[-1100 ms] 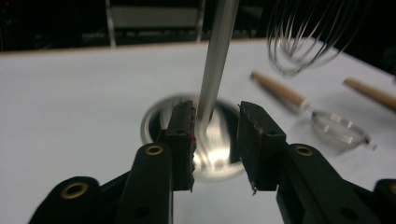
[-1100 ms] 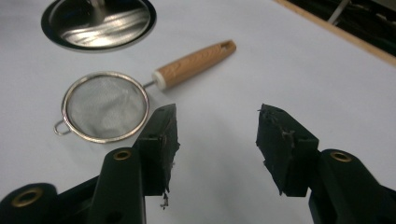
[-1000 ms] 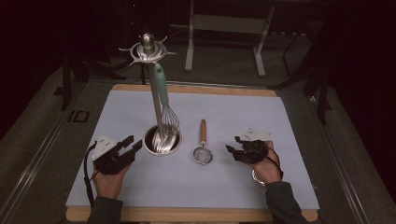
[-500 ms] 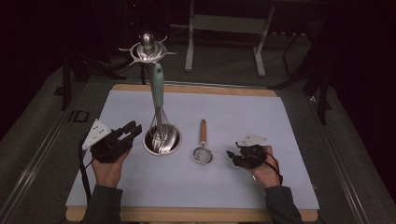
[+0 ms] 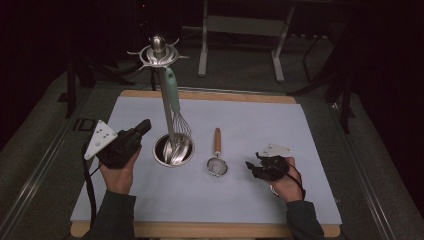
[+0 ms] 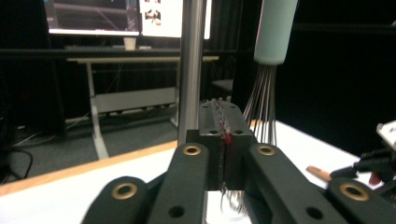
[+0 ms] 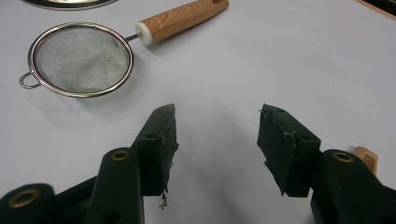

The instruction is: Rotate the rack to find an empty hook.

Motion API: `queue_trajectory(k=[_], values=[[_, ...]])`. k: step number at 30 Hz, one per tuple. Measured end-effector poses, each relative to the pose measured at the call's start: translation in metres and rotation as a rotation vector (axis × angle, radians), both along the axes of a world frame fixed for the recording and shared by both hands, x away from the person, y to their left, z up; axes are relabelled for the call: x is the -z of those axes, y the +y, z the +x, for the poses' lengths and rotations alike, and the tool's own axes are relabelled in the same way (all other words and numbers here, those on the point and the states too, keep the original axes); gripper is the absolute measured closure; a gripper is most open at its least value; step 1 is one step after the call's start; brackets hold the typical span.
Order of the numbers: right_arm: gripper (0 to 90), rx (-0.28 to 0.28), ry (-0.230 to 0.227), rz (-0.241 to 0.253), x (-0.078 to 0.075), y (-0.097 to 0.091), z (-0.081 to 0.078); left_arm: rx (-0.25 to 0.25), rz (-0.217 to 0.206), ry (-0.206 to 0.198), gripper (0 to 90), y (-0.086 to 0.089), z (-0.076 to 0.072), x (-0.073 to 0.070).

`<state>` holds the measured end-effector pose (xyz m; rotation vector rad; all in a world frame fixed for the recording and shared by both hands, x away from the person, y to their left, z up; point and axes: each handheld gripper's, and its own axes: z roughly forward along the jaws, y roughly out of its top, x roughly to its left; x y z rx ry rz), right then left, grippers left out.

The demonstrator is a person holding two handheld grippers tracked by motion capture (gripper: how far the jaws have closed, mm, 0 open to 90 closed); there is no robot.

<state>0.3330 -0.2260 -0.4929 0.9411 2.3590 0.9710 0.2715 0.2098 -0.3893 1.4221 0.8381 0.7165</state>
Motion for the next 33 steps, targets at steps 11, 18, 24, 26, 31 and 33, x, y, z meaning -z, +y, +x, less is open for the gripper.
queue_trajectory(k=[11,18,24,26,31,33], values=[[46.1,0.011,-0.002,-0.005,0.002,-0.003,0.000,-0.007,-0.092,-0.118,90.0,-0.003,0.005,-0.024],[46.2,0.009,-0.001,-0.013,0.002,-0.003,-0.001,-0.008,-0.142,-0.190,90.0,-0.008,0.004,-0.035],[46.2,0.007,-0.001,-0.012,0.002,-0.003,-0.001,-0.008,-0.158,-0.226,90.0,-0.011,0.006,-0.047],[46.2,0.006,0.000,-0.012,0.003,-0.003,-0.001,-0.009,-0.161,-0.235,90.0,-0.011,0.007,-0.052],[46.1,-0.003,0.004,-0.019,0.004,-0.002,-0.001,-0.012,-0.177,-0.263,90.0,-0.013,0.011,-0.067],[46.2,-0.003,0.008,-0.020,0.005,-0.001,-0.001,-0.016,-0.176,-0.269,90.0,-0.013,0.012,-0.071]])
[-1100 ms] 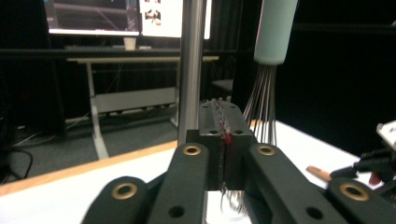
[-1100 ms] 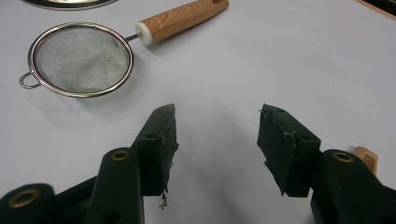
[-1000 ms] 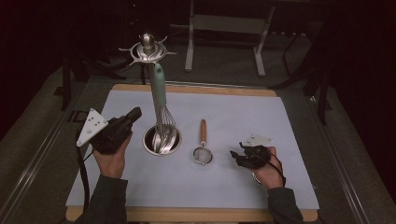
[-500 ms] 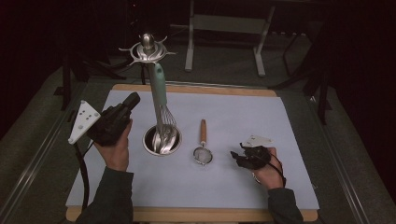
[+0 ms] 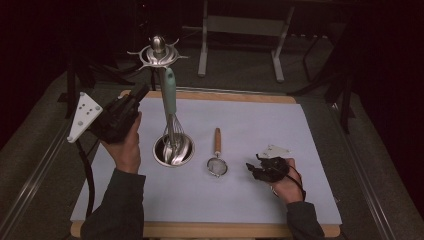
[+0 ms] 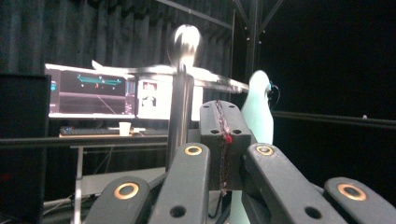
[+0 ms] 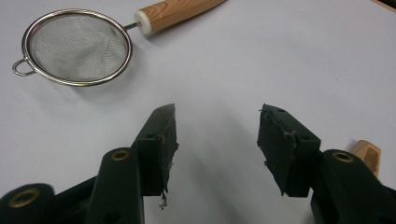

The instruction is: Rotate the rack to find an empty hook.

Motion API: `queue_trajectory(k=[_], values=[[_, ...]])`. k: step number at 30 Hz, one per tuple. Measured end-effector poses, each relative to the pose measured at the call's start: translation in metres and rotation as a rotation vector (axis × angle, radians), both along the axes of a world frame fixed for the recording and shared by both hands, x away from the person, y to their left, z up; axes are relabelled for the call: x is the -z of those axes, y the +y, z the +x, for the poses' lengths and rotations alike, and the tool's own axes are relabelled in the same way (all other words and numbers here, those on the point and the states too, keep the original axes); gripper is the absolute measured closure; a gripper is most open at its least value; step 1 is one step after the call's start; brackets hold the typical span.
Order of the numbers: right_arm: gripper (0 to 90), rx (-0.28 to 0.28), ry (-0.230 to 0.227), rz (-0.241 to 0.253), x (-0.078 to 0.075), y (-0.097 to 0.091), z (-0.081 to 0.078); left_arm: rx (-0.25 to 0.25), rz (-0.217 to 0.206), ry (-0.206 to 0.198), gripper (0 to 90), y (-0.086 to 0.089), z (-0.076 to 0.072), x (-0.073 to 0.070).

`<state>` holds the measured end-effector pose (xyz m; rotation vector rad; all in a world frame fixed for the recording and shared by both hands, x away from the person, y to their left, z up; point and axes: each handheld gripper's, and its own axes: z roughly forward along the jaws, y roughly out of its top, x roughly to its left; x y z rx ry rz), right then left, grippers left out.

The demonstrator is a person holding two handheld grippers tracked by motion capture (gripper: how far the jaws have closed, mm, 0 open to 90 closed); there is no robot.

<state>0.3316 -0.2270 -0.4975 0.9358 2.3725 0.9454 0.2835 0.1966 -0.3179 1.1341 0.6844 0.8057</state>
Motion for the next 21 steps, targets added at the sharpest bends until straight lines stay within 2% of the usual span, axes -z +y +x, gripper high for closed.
queue_trajectory(k=[8,12,14,21], values=[[46.1,-0.001,0.000,-0.002,0.000,0.000,0.000,-0.009,-0.002,-0.007,90.0,0.001,0.007,-0.012],[46.1,-0.003,0.001,-0.002,0.001,-0.001,0.000,-0.015,0.015,-0.009,90.0,0.003,0.010,-0.018],[46.1,-0.002,0.002,-0.003,0.001,-0.001,0.000,-0.029,0.039,-0.011,90.0,0.002,0.009,-0.020],[46.1,-0.004,0.001,-0.004,0.001,0.000,0.000,-0.038,0.045,-0.003,90.0,0.004,0.013,-0.021]])
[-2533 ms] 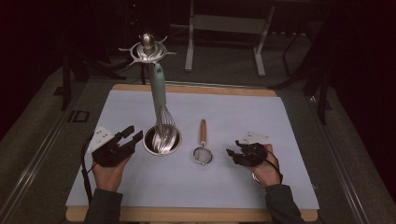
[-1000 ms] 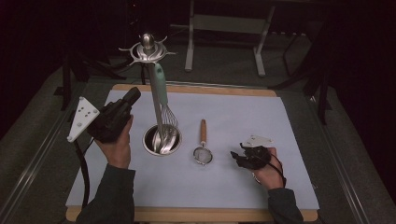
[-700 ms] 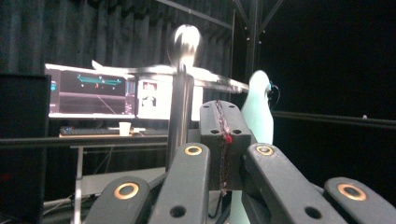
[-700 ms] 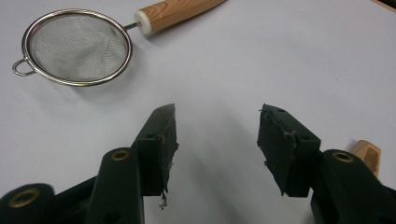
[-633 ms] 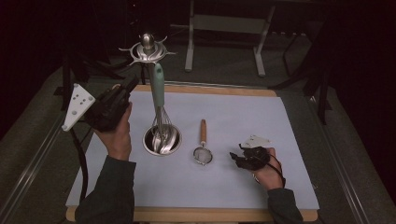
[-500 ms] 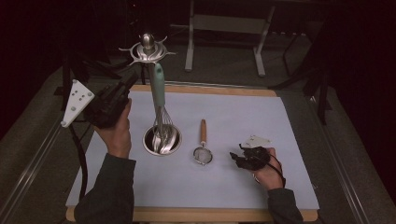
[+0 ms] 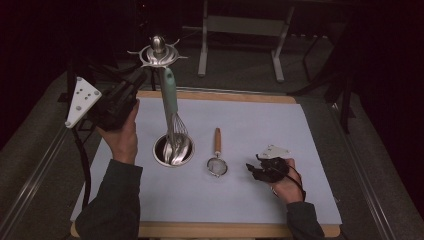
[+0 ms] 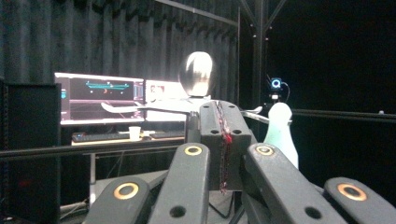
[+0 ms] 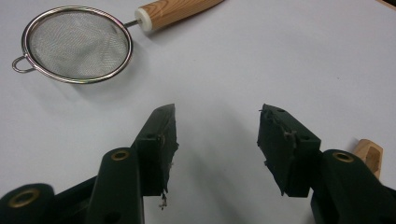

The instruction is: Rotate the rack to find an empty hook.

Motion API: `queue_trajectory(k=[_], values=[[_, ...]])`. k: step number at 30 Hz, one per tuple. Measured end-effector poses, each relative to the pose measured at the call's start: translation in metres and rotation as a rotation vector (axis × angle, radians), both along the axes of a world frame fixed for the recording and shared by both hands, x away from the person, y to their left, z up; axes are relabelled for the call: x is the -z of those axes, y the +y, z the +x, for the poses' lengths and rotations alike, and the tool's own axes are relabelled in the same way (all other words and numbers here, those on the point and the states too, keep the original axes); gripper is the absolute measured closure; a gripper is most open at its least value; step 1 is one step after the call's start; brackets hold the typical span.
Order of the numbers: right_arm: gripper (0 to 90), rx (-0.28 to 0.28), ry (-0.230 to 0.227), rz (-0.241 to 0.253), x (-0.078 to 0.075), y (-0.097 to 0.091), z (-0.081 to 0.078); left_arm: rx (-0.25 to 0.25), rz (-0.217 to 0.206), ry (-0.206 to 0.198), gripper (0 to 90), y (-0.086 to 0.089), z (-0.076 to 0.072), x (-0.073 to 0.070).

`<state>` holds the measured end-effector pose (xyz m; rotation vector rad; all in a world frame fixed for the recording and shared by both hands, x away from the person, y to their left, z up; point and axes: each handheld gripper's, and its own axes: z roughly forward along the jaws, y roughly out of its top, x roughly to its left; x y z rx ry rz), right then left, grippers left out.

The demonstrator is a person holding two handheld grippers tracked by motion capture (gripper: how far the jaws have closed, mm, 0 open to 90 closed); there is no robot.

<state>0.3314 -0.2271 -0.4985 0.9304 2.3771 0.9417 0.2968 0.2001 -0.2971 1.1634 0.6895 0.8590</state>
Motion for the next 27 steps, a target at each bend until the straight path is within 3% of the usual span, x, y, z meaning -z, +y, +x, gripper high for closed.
queue_trajectory(k=[16,27], values=[[46.1,-0.001,0.004,-0.004,0.002,0.000,0.001,-0.057,-0.023,0.046,90.0,0.014,0.017,-0.005],[46.1,0.002,0.002,0.004,0.000,-0.002,0.001,-0.069,-0.027,0.087,90.0,0.021,0.035,-0.010]])
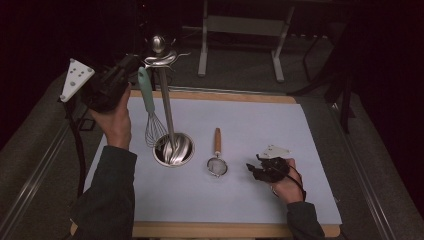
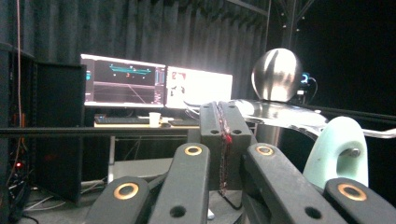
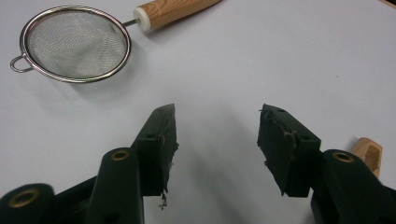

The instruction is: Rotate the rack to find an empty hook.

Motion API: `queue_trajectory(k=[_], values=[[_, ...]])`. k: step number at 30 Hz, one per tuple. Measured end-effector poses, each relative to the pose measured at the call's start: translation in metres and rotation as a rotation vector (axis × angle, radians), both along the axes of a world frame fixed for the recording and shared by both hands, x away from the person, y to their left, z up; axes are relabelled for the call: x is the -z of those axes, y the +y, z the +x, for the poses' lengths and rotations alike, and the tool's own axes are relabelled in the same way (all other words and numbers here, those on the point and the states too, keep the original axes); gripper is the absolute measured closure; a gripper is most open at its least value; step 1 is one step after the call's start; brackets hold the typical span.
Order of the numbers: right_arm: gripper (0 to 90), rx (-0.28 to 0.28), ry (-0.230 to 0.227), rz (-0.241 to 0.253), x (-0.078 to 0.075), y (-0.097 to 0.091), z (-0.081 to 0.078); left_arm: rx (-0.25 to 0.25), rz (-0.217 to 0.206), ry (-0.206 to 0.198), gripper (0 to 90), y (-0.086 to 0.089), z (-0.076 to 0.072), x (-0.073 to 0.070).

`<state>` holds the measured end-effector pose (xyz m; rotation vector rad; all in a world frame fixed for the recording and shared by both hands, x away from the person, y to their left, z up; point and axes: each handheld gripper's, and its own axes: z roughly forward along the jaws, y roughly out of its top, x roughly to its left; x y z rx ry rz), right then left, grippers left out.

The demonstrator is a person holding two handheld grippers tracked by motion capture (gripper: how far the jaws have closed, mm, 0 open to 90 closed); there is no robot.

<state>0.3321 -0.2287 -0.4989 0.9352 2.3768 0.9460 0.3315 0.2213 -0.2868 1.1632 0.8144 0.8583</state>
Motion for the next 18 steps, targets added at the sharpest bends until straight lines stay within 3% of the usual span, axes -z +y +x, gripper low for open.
queue_trajectory(k=[11,18], values=[[46.1,0.002,-0.001,0.003,0.000,-0.001,0.000,0.005,0.012,0.037,90.0,0.002,0.013,-0.005],[46.1,0.004,-0.002,0.005,-0.001,-0.002,0.000,0.008,0.018,0.041,90.0,0.005,0.012,-0.006]])
